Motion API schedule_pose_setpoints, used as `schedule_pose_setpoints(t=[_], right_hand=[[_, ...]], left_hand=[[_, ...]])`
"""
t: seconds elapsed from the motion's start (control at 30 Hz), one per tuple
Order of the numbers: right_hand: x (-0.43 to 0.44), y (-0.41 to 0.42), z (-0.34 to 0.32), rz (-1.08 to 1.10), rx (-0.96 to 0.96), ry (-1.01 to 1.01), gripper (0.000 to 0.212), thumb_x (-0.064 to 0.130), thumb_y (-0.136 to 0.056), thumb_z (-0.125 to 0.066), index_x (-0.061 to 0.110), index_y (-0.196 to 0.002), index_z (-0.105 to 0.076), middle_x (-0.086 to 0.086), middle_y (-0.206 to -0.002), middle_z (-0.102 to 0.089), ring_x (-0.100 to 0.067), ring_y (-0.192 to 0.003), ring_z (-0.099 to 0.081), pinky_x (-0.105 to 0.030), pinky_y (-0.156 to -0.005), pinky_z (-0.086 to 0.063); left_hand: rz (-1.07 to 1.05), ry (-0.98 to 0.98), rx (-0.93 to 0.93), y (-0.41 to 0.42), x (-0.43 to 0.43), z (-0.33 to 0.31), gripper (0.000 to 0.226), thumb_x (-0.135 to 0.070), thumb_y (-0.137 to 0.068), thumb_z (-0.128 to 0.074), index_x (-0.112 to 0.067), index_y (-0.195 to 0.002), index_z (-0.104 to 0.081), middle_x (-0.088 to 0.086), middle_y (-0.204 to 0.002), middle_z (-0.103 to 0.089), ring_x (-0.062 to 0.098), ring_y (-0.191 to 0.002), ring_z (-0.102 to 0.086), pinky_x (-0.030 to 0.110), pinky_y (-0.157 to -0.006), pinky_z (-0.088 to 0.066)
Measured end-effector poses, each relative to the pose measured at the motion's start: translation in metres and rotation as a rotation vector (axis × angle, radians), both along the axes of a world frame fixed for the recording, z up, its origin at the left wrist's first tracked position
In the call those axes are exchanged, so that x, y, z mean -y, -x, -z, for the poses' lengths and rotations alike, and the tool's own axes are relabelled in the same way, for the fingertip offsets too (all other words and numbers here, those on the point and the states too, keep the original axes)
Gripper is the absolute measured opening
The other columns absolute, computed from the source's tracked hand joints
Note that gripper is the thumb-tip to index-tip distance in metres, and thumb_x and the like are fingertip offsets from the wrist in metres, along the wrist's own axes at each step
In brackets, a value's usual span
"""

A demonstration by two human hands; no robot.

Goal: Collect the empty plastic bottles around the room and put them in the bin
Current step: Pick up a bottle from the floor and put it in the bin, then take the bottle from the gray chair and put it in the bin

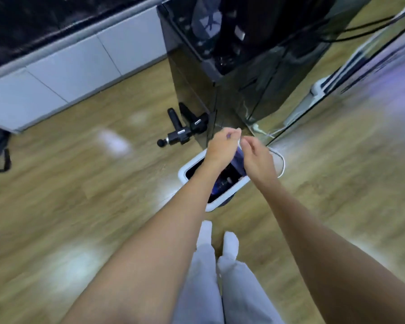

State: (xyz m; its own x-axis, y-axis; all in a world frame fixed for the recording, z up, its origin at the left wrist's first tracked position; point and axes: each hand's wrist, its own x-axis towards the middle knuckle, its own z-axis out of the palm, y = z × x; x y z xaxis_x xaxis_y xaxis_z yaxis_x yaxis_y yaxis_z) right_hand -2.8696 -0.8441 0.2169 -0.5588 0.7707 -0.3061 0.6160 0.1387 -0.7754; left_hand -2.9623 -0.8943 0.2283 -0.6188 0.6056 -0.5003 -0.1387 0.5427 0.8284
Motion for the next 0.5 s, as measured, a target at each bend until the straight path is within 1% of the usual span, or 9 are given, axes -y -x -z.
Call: schedule_pose_setpoints(t=[0.03,0.13,0.2,0.23,0.3,0.33,0.37,0.43,0.5], right_hand=[[-0.006,-0.008,-0.024,0.040,-0.056,-0.028,0.032,0.030,-0.103,-0.038,0.017,-0.119,-0.062,0.006,-0.109,-0.063,-0.013,-0.104,-0.058,-0.031,-0.088,-0.043],[-0.022,-0.042,-0.094,0.196,-0.226,-0.049,0.034,0.037,-0.102,-0.038,0.022,-0.121,-0.062,0.009,-0.112,-0.065,-0.012,-0.103,-0.059,-0.038,-0.094,-0.049],[-0.032,-0.072,-0.136,0.284,-0.324,-0.069,0.031,0.043,-0.099,-0.039,0.030,-0.114,-0.063,0.012,-0.108,-0.065,-0.011,-0.104,-0.060,-0.043,-0.096,-0.051],[-0.037,-0.090,-0.155,0.323,-0.364,-0.089,0.028,0.046,-0.096,-0.040,0.035,-0.107,-0.062,0.012,-0.106,-0.065,-0.013,-0.105,-0.061,-0.046,-0.097,-0.050],[-0.045,-0.127,-0.188,0.406,-0.435,-0.125,0.028,0.052,-0.090,-0.040,0.035,-0.092,-0.063,0.004,-0.103,-0.068,-0.019,-0.106,-0.063,-0.051,-0.099,-0.050],[-0.049,-0.149,-0.201,0.444,-0.465,-0.144,0.031,0.053,-0.087,-0.041,0.032,-0.089,-0.064,-0.001,-0.102,-0.068,-0.023,-0.107,-0.063,-0.052,-0.099,-0.049],[-0.050,-0.171,-0.214,0.476,-0.497,-0.158,0.032,0.054,-0.085,-0.040,0.032,-0.088,-0.064,-0.001,-0.101,-0.069,-0.025,-0.108,-0.063,-0.052,-0.099,-0.049],[-0.049,-0.223,-0.238,0.557,-0.547,-0.195,0.037,0.061,-0.080,-0.040,0.033,-0.087,-0.065,0.003,-0.096,-0.068,-0.025,-0.109,-0.064,-0.052,-0.100,-0.049],[-0.044,-0.281,-0.256,0.646,-0.580,-0.241,0.040,0.065,-0.074,-0.038,0.038,-0.086,-0.065,0.007,-0.095,-0.067,-0.024,-0.109,-0.064,-0.052,-0.100,-0.049]], left_hand=[[0.039,-0.040,-0.033,-0.006,-0.009,-0.025,0.031,-0.038,-0.100,-0.046,-0.017,-0.111,-0.065,-0.004,-0.097,-0.062,0.018,-0.099,-0.060,0.027,-0.078,-0.041],[0.148,-0.184,-0.113,-0.032,-0.036,-0.096,0.033,-0.040,-0.100,-0.046,-0.018,-0.115,-0.066,-0.006,-0.098,-0.062,0.015,-0.098,-0.058,0.032,-0.087,-0.046],[0.211,-0.263,-0.145,-0.057,-0.052,-0.135,0.034,-0.042,-0.099,-0.046,-0.021,-0.116,-0.066,-0.006,-0.101,-0.063,0.019,-0.102,-0.060,0.038,-0.095,-0.049],[0.240,-0.298,-0.157,-0.072,-0.059,-0.153,0.035,-0.043,-0.098,-0.046,-0.021,-0.114,-0.067,-0.005,-0.100,-0.063,0.021,-0.104,-0.060,0.042,-0.097,-0.049],[0.281,-0.361,-0.175,-0.109,-0.073,-0.184,0.034,-0.044,-0.096,-0.047,-0.021,-0.108,-0.069,-0.007,-0.093,-0.064,0.021,-0.097,-0.061,0.043,-0.095,-0.049],[0.300,-0.397,-0.178,-0.131,-0.078,-0.199,0.033,-0.044,-0.095,-0.048,-0.021,-0.105,-0.070,-0.008,-0.090,-0.064,0.019,-0.091,-0.060,0.042,-0.092,-0.049],[0.325,-0.441,-0.172,-0.155,-0.083,-0.213,0.033,-0.044,-0.094,-0.049,-0.021,-0.102,-0.070,-0.009,-0.087,-0.064,0.017,-0.086,-0.058,0.040,-0.089,-0.048],[0.389,-0.515,-0.142,-0.210,-0.092,-0.238,0.029,-0.040,-0.096,-0.050,-0.019,-0.099,-0.069,-0.007,-0.084,-0.061,0.016,-0.083,-0.054,0.037,-0.084,-0.045],[0.477,-0.548,-0.131,-0.269,-0.098,-0.259,0.025,-0.039,-0.097,-0.049,-0.021,-0.095,-0.067,-0.004,-0.084,-0.060,0.018,-0.082,-0.053,0.037,-0.082,-0.044]])
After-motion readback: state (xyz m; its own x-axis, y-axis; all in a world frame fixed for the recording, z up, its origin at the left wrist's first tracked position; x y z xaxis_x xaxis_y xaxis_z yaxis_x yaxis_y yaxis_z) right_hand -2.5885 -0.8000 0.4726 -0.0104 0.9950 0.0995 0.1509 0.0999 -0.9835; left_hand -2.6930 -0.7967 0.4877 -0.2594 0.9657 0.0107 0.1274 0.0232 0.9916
